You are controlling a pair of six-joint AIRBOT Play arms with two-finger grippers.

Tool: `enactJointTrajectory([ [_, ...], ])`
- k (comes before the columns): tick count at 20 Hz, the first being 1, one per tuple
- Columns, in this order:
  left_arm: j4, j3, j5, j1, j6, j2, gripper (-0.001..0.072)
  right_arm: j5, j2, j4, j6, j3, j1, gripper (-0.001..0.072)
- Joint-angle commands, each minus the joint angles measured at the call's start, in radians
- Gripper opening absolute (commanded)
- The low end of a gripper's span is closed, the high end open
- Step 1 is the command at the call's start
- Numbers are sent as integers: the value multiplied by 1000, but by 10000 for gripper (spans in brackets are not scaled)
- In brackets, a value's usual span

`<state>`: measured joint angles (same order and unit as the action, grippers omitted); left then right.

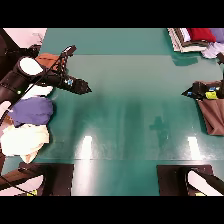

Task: Fold the shirts.

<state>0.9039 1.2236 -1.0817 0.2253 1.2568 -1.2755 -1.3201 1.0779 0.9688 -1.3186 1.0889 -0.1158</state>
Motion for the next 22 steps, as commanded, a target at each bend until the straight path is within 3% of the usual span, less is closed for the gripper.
enactJointTrajectory([
  [1,0,1,0,0,0,0,26,0,-1,0,0,1,2,14],
  [14,-12,1,3,0,0,0,26,4,-1,0,0,1,2,14],
  [16,-5,1,60,0,-2,0,28,5,-1,0,0,1,2,14],
  [17,17,1,103,0,-22,0,218,5,-1,0,0,1,2,14],
  [18,65,2,166,0,-33,0,642,5,0,0,0,1,2,14],
  [19,138,3,244,-1,-23,0,711,5,-1,0,0,1,2,14],
  [22,380,28,406,-63,84,-16,711,3,-1,0,0,1,2,14],
])
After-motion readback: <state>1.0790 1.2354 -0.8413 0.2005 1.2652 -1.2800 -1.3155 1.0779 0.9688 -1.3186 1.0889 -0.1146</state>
